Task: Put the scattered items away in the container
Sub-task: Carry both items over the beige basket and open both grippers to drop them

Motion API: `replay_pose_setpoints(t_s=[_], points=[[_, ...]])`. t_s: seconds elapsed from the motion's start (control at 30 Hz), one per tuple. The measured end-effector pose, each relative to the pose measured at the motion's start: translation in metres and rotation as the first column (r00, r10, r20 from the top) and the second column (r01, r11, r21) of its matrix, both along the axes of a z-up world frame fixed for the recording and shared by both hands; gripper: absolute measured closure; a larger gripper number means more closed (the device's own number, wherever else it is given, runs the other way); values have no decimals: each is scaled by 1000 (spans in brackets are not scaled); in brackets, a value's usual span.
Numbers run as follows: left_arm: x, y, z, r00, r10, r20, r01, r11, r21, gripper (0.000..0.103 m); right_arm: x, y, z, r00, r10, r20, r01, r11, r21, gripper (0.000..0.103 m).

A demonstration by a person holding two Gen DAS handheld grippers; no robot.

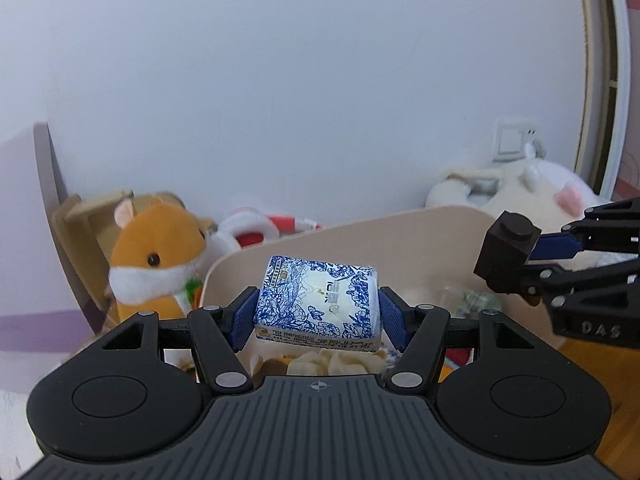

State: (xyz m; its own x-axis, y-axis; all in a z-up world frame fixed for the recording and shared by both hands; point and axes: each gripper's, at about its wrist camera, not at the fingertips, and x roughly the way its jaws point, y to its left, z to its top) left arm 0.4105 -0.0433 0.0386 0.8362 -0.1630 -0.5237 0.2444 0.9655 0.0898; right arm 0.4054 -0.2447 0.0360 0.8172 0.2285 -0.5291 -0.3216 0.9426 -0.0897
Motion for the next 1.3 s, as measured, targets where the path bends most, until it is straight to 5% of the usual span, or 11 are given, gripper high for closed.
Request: replay_pose_setpoints(t_s=[0.13,0.73,0.87,1.07,1.1,1.13,1.3], points=[[16,0,-14,1000,0,-14,0,999,39,38,18,5,-15,999,3,-54,-3,1000,-11,74],[36,2,-42,994,7,-111,-6,1000,9,37,43,6,-54,979,-69,-190,49,993,-105,74],[38,3,-46,991,-1,-131,3,1000,12,29,43,4,-55,978,-75,-197,55,993,-106,74],[31,0,-47,991,-41,-127,40,999,-13,18,37,5,-48,982,-45,-182,30,996,-87,40],[29,1,-46,992,-44,-121,41,999,-28,17,34,6,-46,985,-54,-166,40,995,-88,22],[28,3,-46,992,-51,-119,45,998,-49,16,31,6,-44,986,-78,-144,64,993,-101,15],[23,17,-41,990,-58,-127,36,985,-171,15,23,-4,-37,986,-100,-131,90,993,-76,12]])
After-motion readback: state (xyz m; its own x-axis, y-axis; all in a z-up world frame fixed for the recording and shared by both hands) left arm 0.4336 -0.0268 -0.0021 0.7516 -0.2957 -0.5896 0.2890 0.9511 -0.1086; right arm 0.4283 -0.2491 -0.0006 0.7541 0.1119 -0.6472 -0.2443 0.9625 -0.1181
